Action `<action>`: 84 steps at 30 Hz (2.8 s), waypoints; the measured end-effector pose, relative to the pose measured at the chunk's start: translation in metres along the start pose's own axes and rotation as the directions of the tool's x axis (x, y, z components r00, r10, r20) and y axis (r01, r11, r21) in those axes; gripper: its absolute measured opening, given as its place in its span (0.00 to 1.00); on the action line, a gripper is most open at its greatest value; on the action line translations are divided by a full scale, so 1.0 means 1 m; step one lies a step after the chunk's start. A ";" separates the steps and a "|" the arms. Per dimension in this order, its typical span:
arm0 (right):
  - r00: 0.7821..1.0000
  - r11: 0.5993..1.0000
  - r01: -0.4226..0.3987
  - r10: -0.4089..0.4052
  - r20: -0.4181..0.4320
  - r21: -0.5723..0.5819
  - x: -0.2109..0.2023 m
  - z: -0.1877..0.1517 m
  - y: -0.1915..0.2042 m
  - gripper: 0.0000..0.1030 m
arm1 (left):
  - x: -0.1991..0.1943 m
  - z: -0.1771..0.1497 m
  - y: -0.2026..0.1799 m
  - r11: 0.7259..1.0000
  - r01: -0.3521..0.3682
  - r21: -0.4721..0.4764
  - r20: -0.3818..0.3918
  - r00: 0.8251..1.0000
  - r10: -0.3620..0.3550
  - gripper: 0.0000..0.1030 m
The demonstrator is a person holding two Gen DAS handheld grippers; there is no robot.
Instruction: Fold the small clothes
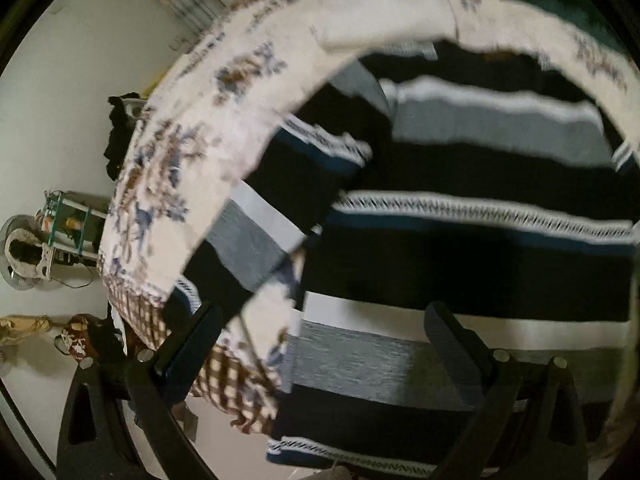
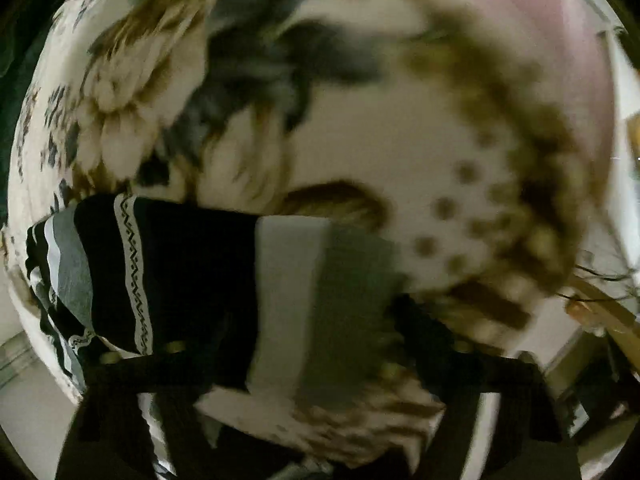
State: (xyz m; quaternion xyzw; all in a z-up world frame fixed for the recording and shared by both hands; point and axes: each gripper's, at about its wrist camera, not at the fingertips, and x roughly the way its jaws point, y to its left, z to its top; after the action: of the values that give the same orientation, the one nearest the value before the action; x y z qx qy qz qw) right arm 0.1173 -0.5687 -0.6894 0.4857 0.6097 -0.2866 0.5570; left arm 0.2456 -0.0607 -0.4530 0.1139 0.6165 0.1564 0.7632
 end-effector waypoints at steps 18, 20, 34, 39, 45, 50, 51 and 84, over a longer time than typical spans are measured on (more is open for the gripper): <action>0.974 0.980 0.044 0.002 0.228 -0.196 -0.123 0.102 0.024 0.11 | 0.037 0.021 -0.066 0.976 0.211 0.057 0.025 0.977 -0.213 1.00; 0.983 0.992 0.033 -0.010 0.181 -0.120 -0.116 0.113 0.009 0.31 | 0.042 0.018 -0.068 0.974 0.219 0.057 0.012 0.976 -0.220 1.00; 0.944 0.957 -0.269 0.240 0.227 0.108 -0.030 0.107 -0.039 0.63 | 0.084 0.005 -0.072 0.974 0.217 0.061 -0.055 0.975 -0.214 1.00; 0.941 0.969 -0.245 0.235 0.244 0.013 -0.060 0.111 -0.017 0.08 | 0.079 0.010 -0.075 0.971 0.227 0.070 -0.042 0.974 -0.224 1.00; 0.925 0.981 -0.188 0.195 0.326 -0.054 -0.102 0.148 -0.010 0.08 | 0.070 0.014 -0.084 0.963 0.258 0.083 -0.021 0.966 -0.257 1.00; 0.922 0.980 -0.186 0.201 0.332 -0.076 -0.115 0.165 0.002 0.08 | 0.070 0.018 -0.085 0.960 0.275 0.056 -0.023 0.961 -0.274 1.00; 0.919 0.977 -0.198 0.212 0.333 -0.074 -0.117 0.165 0.005 0.08 | 0.070 0.018 -0.084 0.959 0.278 0.052 -0.023 0.960 -0.277 1.00; 0.917 0.994 -0.061 0.093 0.388 -0.093 -0.146 0.132 0.078 0.08 | 0.098 0.054 0.051 0.788 0.441 -0.429 0.070 0.886 -0.458 0.99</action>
State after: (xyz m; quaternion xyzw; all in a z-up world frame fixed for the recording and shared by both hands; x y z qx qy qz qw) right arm 0.2281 -0.6981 -0.5635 0.4198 0.4774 -0.3313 0.6972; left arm 0.3122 0.0245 -0.5115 -0.2114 0.5896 0.1056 0.7724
